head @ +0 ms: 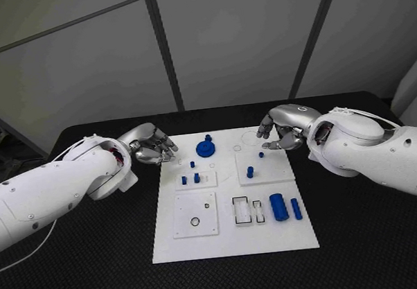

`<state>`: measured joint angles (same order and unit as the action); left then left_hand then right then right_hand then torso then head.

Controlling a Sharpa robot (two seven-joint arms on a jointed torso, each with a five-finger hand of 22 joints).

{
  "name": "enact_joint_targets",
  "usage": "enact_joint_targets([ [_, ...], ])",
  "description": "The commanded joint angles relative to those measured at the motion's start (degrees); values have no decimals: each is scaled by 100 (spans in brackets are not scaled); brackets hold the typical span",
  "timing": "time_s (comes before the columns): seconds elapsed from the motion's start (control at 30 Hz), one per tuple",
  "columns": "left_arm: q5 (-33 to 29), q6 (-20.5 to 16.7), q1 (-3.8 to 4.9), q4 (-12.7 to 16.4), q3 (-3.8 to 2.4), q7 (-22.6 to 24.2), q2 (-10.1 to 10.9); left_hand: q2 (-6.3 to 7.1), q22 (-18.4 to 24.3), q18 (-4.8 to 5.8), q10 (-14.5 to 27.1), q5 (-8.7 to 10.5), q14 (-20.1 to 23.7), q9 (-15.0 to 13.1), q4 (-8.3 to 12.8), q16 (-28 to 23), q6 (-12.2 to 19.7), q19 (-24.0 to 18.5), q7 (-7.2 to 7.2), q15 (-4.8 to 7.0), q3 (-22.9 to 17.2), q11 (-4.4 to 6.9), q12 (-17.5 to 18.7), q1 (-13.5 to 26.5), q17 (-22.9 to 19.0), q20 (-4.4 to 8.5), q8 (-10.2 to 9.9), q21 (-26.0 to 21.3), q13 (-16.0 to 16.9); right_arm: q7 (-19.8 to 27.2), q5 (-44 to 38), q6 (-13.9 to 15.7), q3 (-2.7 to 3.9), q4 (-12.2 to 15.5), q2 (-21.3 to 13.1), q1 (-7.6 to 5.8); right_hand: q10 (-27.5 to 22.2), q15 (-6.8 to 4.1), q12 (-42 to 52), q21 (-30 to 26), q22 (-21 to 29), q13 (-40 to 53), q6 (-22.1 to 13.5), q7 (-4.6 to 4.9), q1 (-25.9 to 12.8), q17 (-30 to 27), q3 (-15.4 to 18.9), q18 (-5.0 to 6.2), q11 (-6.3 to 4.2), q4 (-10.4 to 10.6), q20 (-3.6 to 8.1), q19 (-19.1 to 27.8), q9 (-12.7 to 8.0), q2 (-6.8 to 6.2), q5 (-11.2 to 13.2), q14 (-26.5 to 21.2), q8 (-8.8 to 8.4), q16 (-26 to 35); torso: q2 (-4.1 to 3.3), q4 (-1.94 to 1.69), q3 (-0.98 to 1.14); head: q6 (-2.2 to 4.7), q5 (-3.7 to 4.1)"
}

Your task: Assemble the parts on the task board

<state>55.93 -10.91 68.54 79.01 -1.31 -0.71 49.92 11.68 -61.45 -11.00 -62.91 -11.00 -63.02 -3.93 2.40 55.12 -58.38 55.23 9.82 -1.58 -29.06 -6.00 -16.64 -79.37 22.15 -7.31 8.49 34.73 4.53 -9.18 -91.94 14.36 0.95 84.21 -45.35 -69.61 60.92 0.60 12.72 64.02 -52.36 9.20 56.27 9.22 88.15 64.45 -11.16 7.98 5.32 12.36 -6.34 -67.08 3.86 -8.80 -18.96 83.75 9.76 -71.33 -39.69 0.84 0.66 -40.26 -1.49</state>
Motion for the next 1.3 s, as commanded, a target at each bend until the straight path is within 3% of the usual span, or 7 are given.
enact_joint_targets([
  [0.03,-2435,-436,5,78,-6,1016,90,-96,56,57,31,10,34,10,30,-219,-34,-57,15,0,34,-13,-42,-37,-127,-7,20,-82,6,-206,-620,-150,-3,-62,51,20,21,31,-62,42,-24,-45,30,-11,21,15,-52,-31,22,-5,10,-52,-6,-62,54,161,-44,-39,-8,-5,1,17,-11],
  [0.13,-3361,-391,5,114,-5,1414,162,-122,83,66,45,10,109,10,58,-360,-34,-138,27,-21,69,-18,-81,-65,-203,-23,25,-143,8,-208,-689,-199,-8,-101,103,44,14,34,-90,67,-58,-75,36,-9,21,41,-61,-38,28,-11,7,-68,-4,-63,78,168,-61,-63,-9,-9,-2,14,-12],
  [0.33,-4362,-284,3,227,-4,1848,265,-158,93,65,55,8,139,10,70,-423,-31,-178,33,-32,97,-22,-111,-78,-243,-31,28,-170,10,-173,-724,-294,-41,-110,181,87,67,33,-130,148,-161,-146,86,-17,46,127,-123,-53,22,-37,6,-124,3,-39,185,197,-92,-143,-4,0,-4,9,-12],
  [0.43,-4508,-255,-1,288,-4,1924,293,-170,95,65,55,7,145,9,73,-436,-34,-184,35,-34,103,-23,-120,-81,-252,-33,31,-175,12,-166,-728,-323,-48,-130,215,103,113,32,-173,187,-207,-218,125,-18,62,159,-211,-59,20,-57,6,-138,5,-30,401,206,-130,-182,-2,1,-2,4,-4],
  [0.63,-4628,-228,-9,400,-3,2020,320,-180,98,65,58,6,152,9,78,-454,-36,-194,37,-36,114,-24,-131,-84,-265,-35,34,-182,13,-164,-731,-403,-57,-215,286,134,165,28,-192,265,-311,-265,173,-16,90,254,-300,-76,16,-86,9,-192,9,-27,406,229,-149,-263,0,-6,-10,-3,11],
  [0.83,-4655,-220,-15,452,-3,2046,332,-188,100,64,61,5,155,9,80,-463,-35,-198,39,-37,119,-26,-136,-86,-271,-36,35,-185,14,-159,-732,-467,-65,-270,336,181,285,13,-193,386,-466,-314,278,-27,120,366,-432,-102,-4,-133,19,-275,21,-25,380,259,-148,-364,-4,0,2,-13,7],
  [1.3,-4662,-279,-17,486,-3,2037,356,-214,103,62,76,-2,162,11,93,-493,-25,-209,47,-39,128,-30,-149,-102,-291,-38,32,-193,13,-142,-732,-634,-69,-370,418,246,646,-58,-200,661,-814,-362,594,-80,197,416,-811,-159,-86,-349,78,-440,52,10,445,258,-107,-435,-5,-1,0,-43,-5],
])
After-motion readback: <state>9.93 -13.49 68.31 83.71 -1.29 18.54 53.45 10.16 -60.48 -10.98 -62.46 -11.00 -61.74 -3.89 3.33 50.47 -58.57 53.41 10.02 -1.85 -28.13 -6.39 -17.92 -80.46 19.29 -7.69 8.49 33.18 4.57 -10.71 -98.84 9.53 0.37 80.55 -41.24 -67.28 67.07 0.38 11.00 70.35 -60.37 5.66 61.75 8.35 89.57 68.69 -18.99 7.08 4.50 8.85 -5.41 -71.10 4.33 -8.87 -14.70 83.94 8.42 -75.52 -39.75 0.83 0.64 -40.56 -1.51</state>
